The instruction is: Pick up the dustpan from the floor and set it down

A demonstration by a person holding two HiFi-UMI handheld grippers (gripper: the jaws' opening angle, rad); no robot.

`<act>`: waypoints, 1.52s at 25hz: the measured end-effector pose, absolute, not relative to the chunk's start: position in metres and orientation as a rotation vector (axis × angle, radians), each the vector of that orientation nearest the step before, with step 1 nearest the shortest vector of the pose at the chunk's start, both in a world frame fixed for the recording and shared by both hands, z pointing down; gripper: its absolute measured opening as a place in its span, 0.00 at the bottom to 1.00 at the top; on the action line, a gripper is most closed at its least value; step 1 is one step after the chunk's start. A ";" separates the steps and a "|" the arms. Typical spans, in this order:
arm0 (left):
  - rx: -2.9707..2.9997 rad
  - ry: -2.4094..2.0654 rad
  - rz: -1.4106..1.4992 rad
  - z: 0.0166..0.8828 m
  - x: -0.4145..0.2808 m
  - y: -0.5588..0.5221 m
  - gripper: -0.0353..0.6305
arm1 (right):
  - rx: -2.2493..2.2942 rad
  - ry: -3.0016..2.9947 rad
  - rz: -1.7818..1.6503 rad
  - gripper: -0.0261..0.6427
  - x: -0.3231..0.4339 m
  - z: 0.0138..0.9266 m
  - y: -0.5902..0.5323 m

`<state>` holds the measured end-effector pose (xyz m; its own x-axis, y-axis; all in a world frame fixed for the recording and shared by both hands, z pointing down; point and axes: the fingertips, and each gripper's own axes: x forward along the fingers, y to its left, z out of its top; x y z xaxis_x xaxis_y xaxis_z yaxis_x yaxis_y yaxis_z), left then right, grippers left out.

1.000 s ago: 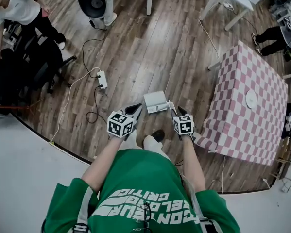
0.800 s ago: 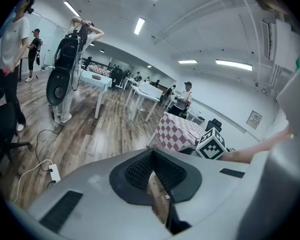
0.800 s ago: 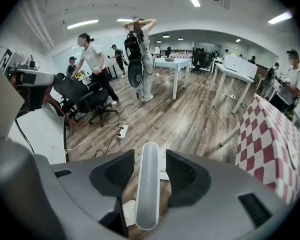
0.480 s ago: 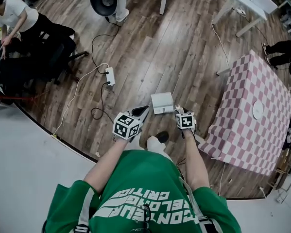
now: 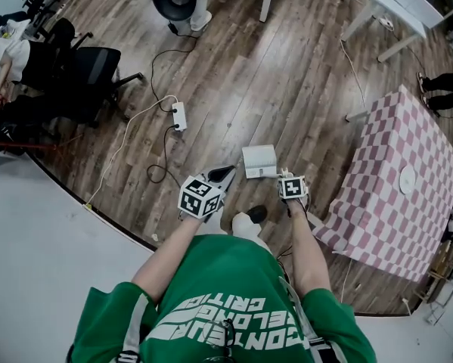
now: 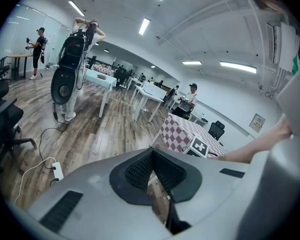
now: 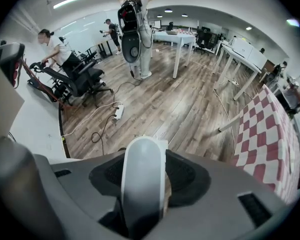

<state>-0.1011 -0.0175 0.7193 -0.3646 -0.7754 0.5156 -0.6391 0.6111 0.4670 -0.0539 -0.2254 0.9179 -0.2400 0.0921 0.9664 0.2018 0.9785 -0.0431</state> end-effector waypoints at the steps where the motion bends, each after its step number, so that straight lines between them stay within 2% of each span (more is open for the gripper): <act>1: 1.106 -2.112 -0.242 0.720 -0.102 -0.016 0.06 | -0.213 -1.813 -0.104 0.32 -0.056 0.918 -0.225; 6: 1.094 -2.110 -0.242 0.723 -0.103 -0.011 0.06 | -0.211 -1.768 -0.110 0.31 -0.056 0.923 -0.225; 8: 1.092 -2.109 -0.244 0.723 -0.103 -0.011 0.06 | -0.215 -1.753 -0.112 0.22 -0.055 0.923 -0.225; 10: 1.091 -2.110 -0.245 0.723 -0.104 -0.010 0.06 | -0.220 -1.754 -0.122 0.20 -0.055 0.925 -0.224; 38: 1.148 -2.123 -0.221 0.709 -0.112 -0.021 0.06 | -0.187 -1.775 -0.085 0.20 -0.045 0.893 -0.230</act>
<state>-0.1123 -0.0211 0.7089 -0.3597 -0.7874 0.5007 -0.6673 0.5921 0.4518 -0.0445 -0.2304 0.8933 -0.2008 0.0797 0.9764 0.1729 0.9839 -0.0448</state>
